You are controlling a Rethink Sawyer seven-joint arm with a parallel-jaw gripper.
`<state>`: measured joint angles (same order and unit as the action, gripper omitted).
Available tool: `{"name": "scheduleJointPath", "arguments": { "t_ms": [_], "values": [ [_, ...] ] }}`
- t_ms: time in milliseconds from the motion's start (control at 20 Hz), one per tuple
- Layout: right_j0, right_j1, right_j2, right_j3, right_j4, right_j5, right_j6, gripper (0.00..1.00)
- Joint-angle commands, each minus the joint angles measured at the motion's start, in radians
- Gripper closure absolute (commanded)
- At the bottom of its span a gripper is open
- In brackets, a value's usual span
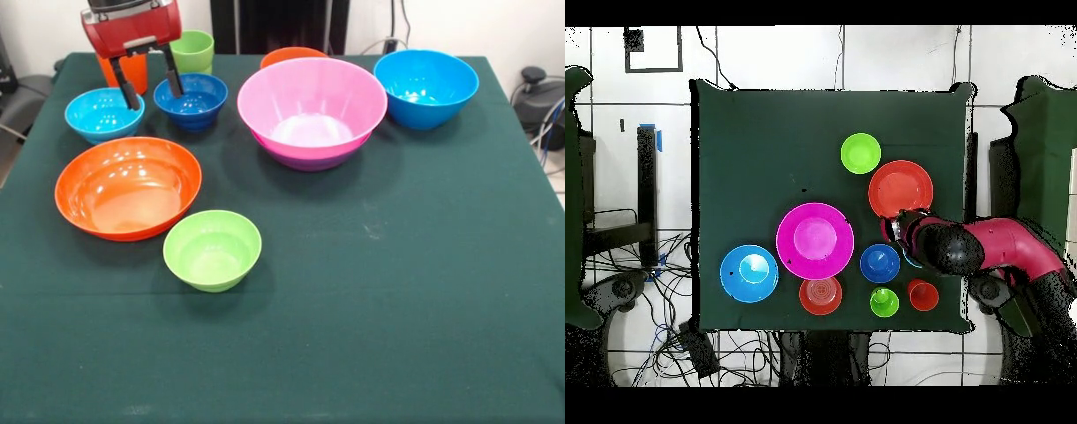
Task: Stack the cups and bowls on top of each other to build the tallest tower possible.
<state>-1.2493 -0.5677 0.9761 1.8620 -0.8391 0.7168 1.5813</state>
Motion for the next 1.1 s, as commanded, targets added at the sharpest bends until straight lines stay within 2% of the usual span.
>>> {"name": "scheduleJointPath", "arguments": {
  "t_ms": [50,250,400,500,600,750,1100],
  "values": [
    [0.118,-0.021,-0.143,-0.097,0.089,0.340,-0.128,0.00],
    [0.129,0.004,-0.167,-0.115,0.048,0.295,-0.128,0.00],
    [0.144,0.017,-0.183,-0.144,-0.037,0.220,-0.121,0.00],
    [0.142,0.096,-0.195,-0.199,-0.048,0.215,-0.157,0.00],
    [0.139,0.203,-0.212,-0.270,-0.015,0.251,-0.205,0.00],
    [0.142,0.290,-0.224,-0.332,0.000,0.263,-0.249,0.00],
    [0.161,0.309,-0.232,-0.339,-0.071,0.167,-0.221,0.00]
  ]
}}
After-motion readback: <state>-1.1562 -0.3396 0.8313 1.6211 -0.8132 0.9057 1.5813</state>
